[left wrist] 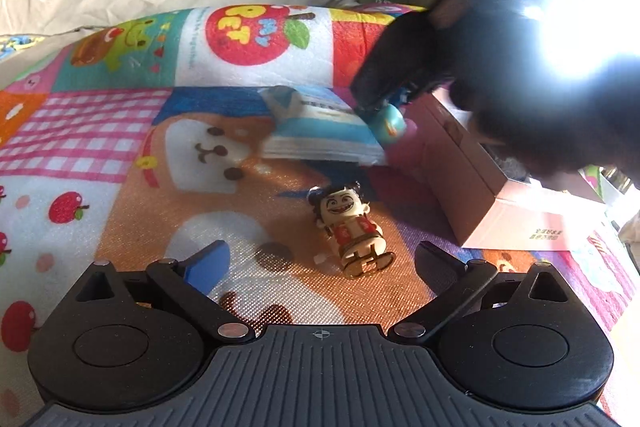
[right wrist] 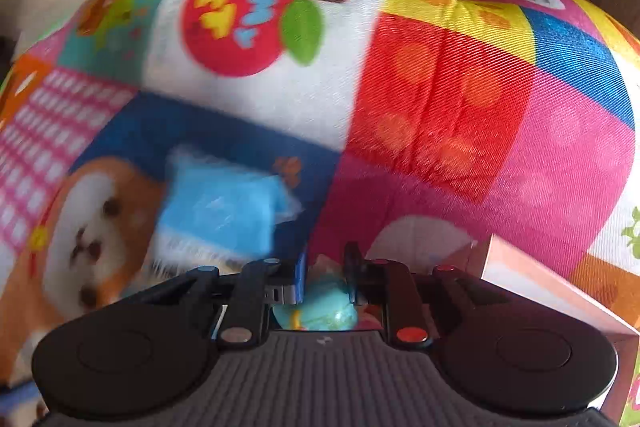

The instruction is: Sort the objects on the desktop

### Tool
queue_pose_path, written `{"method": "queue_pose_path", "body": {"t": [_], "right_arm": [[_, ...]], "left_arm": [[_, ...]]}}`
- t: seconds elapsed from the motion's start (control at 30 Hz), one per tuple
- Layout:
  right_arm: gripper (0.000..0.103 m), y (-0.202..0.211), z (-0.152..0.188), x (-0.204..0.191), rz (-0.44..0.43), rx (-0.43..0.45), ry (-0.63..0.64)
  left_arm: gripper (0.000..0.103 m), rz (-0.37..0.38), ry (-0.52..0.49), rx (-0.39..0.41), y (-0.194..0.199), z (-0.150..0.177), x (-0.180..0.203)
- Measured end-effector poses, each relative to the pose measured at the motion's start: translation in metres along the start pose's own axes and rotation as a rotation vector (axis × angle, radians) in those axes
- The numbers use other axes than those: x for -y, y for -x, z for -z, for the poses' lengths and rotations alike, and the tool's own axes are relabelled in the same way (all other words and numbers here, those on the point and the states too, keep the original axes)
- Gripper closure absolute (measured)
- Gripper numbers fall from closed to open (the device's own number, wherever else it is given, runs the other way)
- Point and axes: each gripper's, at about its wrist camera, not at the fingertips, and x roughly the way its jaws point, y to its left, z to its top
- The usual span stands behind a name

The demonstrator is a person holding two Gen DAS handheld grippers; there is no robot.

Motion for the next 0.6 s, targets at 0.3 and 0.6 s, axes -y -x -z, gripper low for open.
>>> {"method": "queue_pose_path", "body": {"t": [0.3,0.6], "right_arm": [[0.097,0.101,0.078,-0.011,-0.246,0.059,-0.006],[0.089,0.119,0.108,-0.006,-0.192,0.115,-0.019]], "left_arm": [[0.001,0.006,-0.011,0.003,0.000,0.001,0.001],[0.001,-0.020,-0.033,-0.011,-0.003,0.001,0.005]]}}
